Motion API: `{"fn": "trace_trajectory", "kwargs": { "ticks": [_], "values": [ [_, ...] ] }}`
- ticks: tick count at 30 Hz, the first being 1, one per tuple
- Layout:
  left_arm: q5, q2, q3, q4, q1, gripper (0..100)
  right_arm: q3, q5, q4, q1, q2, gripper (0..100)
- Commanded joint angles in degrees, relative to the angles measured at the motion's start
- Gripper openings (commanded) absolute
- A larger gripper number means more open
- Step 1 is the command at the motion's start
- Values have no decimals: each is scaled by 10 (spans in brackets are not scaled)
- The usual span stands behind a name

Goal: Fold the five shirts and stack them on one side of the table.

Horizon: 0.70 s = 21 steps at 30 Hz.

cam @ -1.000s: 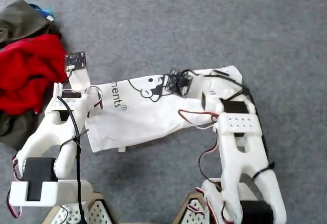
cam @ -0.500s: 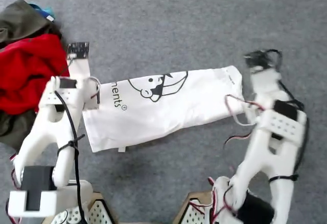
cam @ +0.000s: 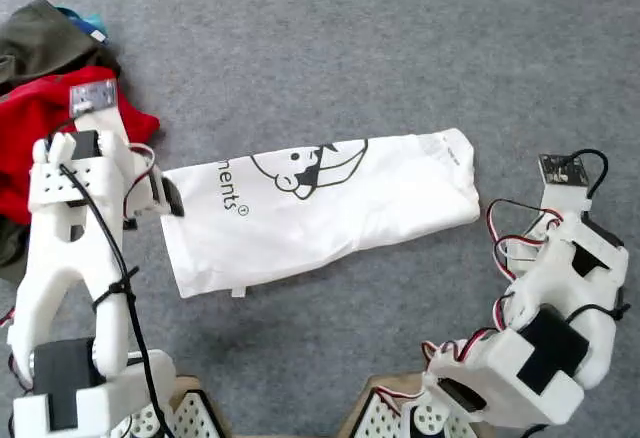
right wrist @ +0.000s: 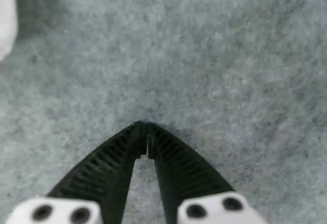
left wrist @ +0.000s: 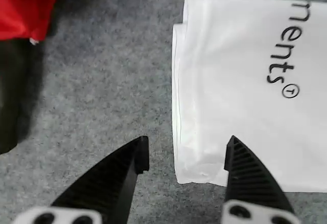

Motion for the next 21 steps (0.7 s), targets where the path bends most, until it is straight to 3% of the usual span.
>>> {"fn": "trace_trajectory", "kwargs": {
  "ticks": [1, 7, 14, 21],
  "values": [
    [4, 10, 50, -52, -7, 259, -32, -9, -11, 11, 4, 18],
    [6, 26, 109, -135, -7, 257, -31, -9, -15, 11, 6, 18],
    [9, 76, 126, -171, -7, 253, -31, -9, -15, 11, 6, 18],
    [76, 154, 116, -185, -8, 250, -30, -9, -15, 11, 6, 18]
  ]
}}
